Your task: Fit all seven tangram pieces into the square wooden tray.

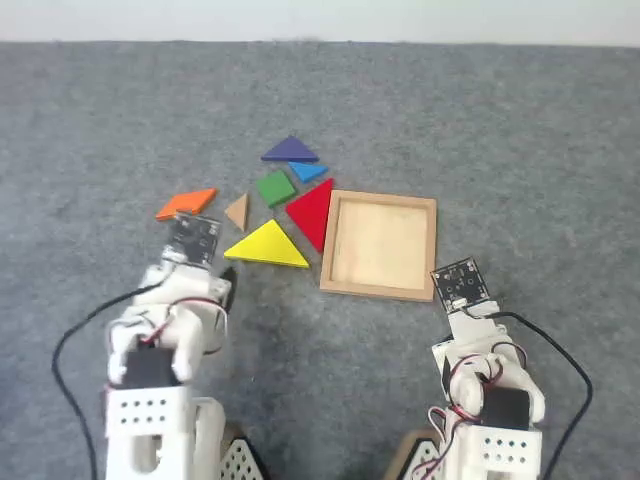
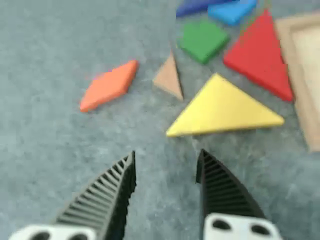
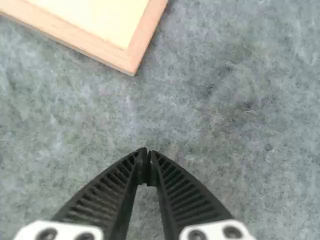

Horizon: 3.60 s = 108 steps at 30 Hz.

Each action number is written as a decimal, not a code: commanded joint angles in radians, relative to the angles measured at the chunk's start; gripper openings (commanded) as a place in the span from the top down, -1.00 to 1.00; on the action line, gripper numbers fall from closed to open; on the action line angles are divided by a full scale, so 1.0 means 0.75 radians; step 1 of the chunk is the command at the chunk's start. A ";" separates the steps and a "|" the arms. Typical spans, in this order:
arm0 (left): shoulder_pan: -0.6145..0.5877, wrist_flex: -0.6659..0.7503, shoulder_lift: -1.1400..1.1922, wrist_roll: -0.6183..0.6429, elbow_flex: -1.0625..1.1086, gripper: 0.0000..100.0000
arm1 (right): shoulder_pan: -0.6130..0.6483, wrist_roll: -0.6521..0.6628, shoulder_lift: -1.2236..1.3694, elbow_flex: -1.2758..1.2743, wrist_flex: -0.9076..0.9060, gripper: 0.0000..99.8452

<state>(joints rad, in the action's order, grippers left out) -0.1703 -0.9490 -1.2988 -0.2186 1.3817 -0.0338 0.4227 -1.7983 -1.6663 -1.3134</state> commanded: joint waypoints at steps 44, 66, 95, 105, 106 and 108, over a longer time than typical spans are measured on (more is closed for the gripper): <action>0.245 -0.775 2.547 -1.219 -2.268 0.48 | 0.005 0.010 -0.019 -0.023 -0.003 0.98; 0.370 -0.876 2.700 -1.221 -2.550 0.48 | 0.005 0.010 -0.019 -0.023 -0.003 0.98; 0.299 -0.904 2.876 -1.279 -2.560 0.79 | 0.005 0.010 -0.019 -0.023 -0.003 0.98; 0.301 -1.076 2.731 -1.279 -2.509 0.81 | 0.005 0.010 -0.019 -0.023 -0.003 0.98; 0.303 -1.076 2.715 -1.279 -2.476 0.81 | 0.005 0.010 -0.019 -0.023 -0.003 0.98; 0.307 -1.076 2.678 -1.279 -2.405 0.81 | 0.005 0.010 -0.019 -0.023 -0.003 0.98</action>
<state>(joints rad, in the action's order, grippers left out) 0.0522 -1.7131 0.7956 -1.1684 -0.4964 -0.0338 0.4227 -1.7983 -1.6663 -1.3134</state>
